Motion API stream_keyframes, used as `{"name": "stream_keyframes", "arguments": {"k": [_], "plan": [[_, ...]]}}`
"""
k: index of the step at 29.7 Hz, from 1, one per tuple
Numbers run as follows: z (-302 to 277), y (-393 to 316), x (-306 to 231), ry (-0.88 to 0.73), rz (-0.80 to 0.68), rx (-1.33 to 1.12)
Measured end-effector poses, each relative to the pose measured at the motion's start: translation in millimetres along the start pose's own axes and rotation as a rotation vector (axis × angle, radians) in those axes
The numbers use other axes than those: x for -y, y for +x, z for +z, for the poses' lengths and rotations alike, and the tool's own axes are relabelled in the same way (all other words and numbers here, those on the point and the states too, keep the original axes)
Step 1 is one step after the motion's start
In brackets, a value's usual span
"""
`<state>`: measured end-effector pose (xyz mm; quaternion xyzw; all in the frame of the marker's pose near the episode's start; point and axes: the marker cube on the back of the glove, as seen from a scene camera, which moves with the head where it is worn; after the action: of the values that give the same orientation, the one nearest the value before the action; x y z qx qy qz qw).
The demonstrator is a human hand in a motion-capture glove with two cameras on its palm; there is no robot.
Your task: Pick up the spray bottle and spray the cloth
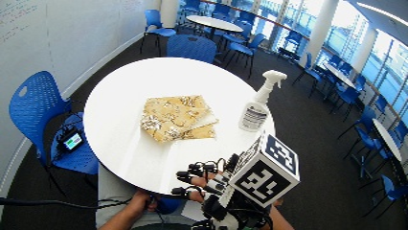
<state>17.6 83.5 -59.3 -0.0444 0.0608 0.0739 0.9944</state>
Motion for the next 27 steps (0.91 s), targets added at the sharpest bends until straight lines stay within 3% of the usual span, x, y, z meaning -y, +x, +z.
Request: {"name": "stream_keyframes", "arguments": {"k": [5, 17, 27], "plan": [[-28.4, 21.4, -48.1, -0.052, 0.079, -0.073], [-31.1, 32.6, -41.9, -0.034, 0.114, -0.100], [-42.8, 72.2, -30.5, 0.134, 0.269, -0.206]]}}
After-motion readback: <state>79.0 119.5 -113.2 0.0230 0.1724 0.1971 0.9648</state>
